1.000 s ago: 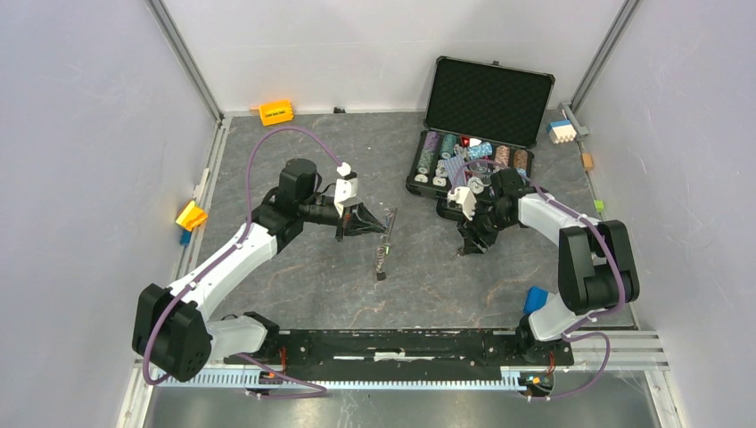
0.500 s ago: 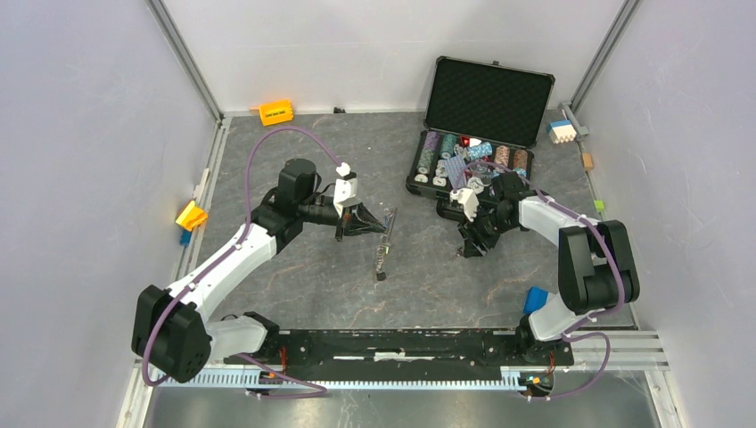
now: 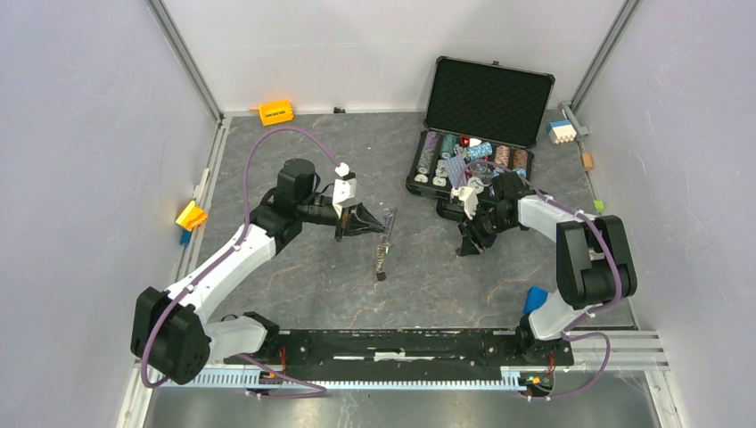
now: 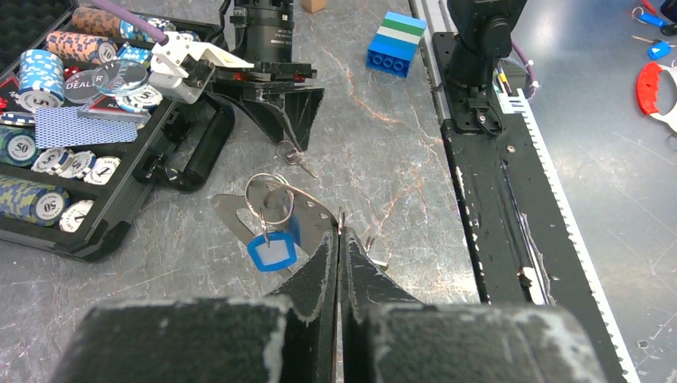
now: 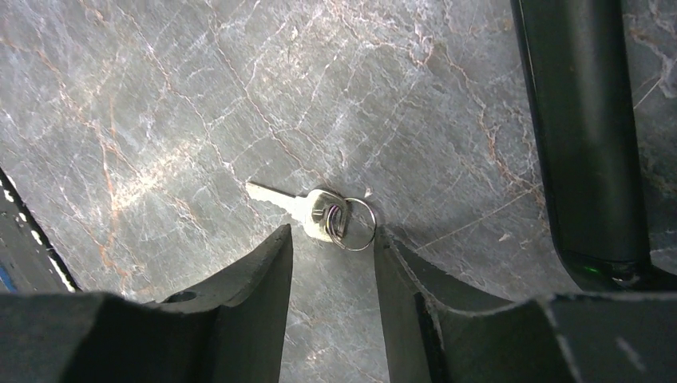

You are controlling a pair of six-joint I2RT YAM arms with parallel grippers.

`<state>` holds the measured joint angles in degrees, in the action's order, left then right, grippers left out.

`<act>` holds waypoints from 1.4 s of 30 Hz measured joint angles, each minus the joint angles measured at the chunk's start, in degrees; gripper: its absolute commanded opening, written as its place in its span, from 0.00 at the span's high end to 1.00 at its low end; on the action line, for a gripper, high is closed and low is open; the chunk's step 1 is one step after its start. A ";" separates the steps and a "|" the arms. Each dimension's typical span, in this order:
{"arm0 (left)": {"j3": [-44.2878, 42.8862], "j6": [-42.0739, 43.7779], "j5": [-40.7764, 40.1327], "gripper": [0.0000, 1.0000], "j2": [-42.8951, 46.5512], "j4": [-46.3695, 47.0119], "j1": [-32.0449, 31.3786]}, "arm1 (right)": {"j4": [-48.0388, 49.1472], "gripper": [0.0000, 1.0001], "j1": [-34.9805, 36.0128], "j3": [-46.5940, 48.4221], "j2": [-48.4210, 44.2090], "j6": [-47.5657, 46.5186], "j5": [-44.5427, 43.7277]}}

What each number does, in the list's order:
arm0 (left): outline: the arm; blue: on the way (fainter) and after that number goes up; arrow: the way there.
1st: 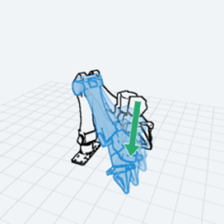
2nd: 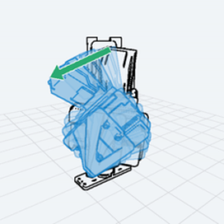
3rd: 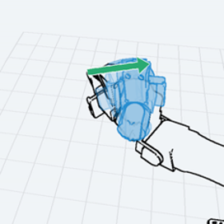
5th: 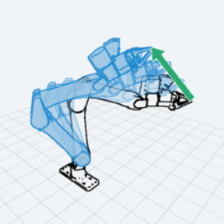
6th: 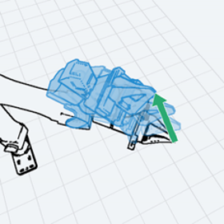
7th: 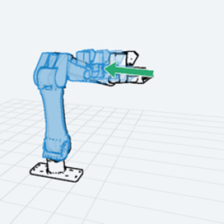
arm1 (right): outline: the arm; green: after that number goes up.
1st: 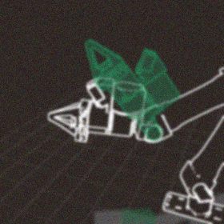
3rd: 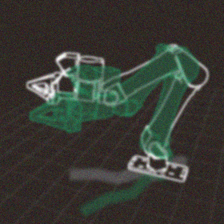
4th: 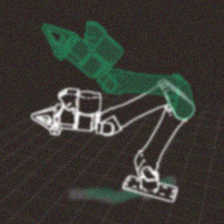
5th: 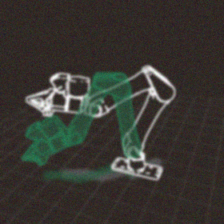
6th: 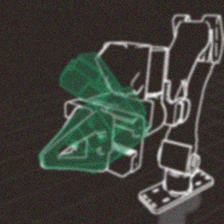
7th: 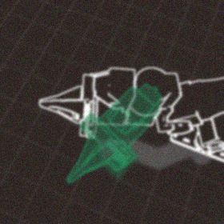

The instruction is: Put the keys on the keyring

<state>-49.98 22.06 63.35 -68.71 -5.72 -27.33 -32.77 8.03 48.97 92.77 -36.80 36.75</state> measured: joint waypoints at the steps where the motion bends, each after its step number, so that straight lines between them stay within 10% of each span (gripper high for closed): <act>1: 0.00 0.00 0.00 0.98 0.04 0.02 0.00 | 0.09 0.54 0.00 0.09 0.20 0.22 0.39; 42: 0.00 0.00 0.07 0.98 0.50 0.02 0.00 | 0.20 0.70 0.00 1.53 1.88 5.46 6.34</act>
<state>-49.98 22.06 63.42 -68.20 -5.69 -27.33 -32.58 8.03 50.50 94.65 -31.33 43.09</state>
